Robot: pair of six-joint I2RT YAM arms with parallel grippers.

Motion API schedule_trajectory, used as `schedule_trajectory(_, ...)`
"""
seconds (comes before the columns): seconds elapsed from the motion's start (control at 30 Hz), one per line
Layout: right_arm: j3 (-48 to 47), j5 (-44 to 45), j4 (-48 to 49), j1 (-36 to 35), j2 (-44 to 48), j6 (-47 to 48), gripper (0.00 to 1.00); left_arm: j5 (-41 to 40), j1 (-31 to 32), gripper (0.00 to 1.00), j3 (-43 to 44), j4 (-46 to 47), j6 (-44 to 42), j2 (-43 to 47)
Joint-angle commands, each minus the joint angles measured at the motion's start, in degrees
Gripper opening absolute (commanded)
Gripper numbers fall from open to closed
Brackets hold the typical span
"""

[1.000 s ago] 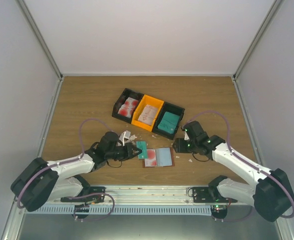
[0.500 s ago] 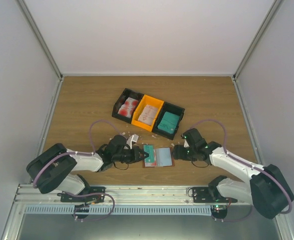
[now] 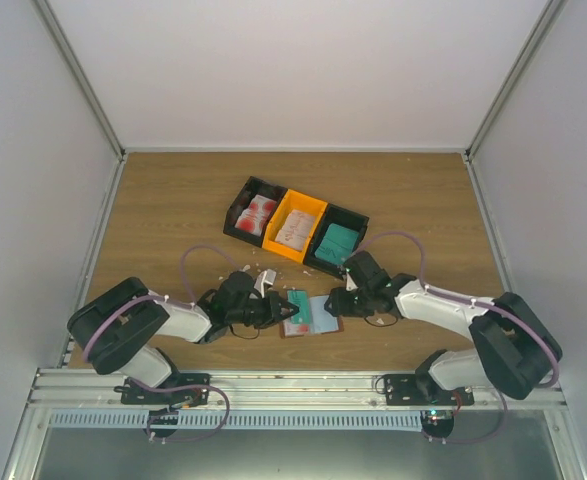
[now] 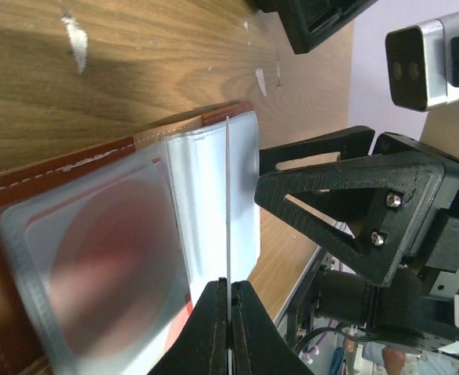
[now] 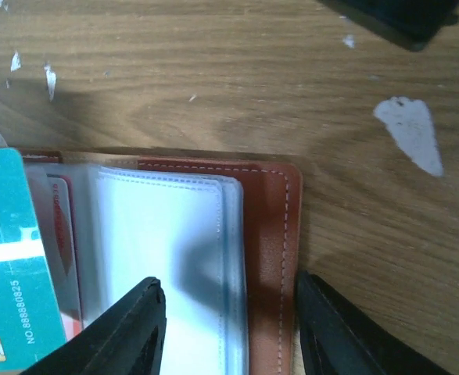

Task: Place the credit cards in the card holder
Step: Insert the credit card into the card holder.

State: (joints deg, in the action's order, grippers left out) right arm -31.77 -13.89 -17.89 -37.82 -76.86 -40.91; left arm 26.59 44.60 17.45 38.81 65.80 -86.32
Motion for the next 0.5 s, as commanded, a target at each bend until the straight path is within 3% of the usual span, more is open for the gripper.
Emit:
schedule_trajectory(0.0, 0.4, 3.2, -3.5, -2.5, -3.4, -2.3, 0.46, -1.1, 0.3, 0.00, -1.2, 3.0, 2.9, -1.3)
schedule_trajectory(0.47, 0.0, 5.3, -7.8, -5.7, -4.3, -3.8, 0.43, -0.2, 2.1, 0.00, -6.1, 12.1, 5.9, -4.0)
